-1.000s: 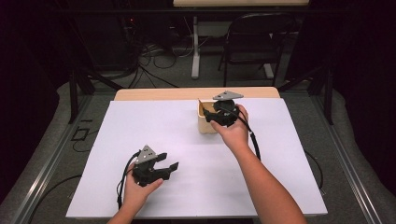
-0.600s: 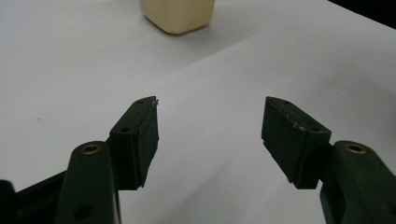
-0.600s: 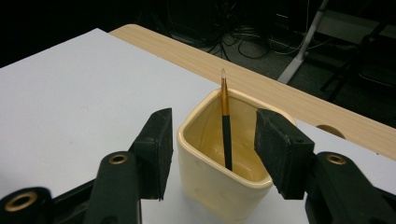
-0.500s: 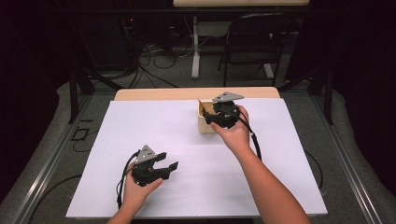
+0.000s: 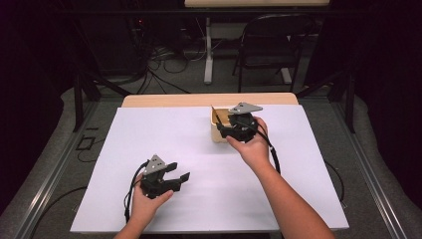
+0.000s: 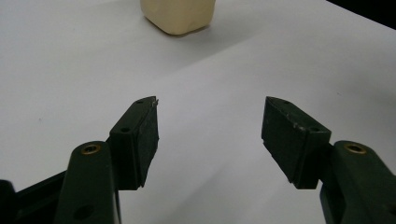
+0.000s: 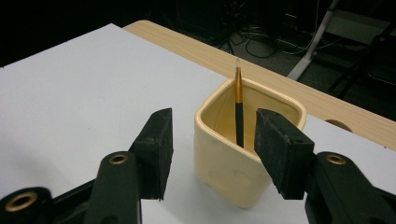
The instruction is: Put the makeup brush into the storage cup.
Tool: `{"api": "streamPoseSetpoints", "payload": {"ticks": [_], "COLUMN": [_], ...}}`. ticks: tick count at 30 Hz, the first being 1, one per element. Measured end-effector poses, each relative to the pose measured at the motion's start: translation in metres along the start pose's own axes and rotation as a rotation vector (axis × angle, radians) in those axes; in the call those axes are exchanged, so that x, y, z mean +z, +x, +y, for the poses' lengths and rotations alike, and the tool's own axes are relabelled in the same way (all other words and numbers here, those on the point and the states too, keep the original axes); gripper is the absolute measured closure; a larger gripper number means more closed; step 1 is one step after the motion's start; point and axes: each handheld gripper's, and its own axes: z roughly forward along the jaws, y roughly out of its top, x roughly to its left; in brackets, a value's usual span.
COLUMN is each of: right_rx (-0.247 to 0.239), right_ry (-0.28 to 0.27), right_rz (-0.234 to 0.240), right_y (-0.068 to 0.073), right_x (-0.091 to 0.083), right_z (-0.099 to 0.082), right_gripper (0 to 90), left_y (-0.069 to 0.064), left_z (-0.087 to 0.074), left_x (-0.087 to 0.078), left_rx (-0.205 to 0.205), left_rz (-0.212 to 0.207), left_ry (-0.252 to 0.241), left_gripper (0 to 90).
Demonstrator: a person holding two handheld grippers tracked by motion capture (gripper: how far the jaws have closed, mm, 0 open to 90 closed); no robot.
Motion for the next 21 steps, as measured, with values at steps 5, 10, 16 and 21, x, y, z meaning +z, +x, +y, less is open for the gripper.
{"api": "streamPoseSetpoints", "payload": {"ticks": [5, 10, 16, 21], "right_rx": [0.004, -0.004, -0.007, -0.016], "right_ry": [-0.007, -0.005, -0.009, -0.014], "right_rz": [0.016, 0.017, 0.023, 0.030], "right_y": [0.002, 0.005, 0.007, 0.010], "right_x": [-0.006, -0.010, -0.016, -0.022], "right_z": [-0.003, -0.009, -0.017, -0.024], "right_gripper": [47.2, 47.2, 47.2, 47.3], "left_y": [0.000, 0.000, 0.000, -0.001], "left_z": [0.000, 0.000, 0.000, 0.000], "left_x": [0.000, 0.000, 0.000, 0.001], "left_rx": [0.000, 0.001, 0.000, -0.002], "left_rz": [-0.002, -0.002, -0.002, -0.002], "left_ry": [-0.001, 0.002, 0.003, 0.003], "left_gripper": [36.5, 36.5, 36.5, 36.5]}}
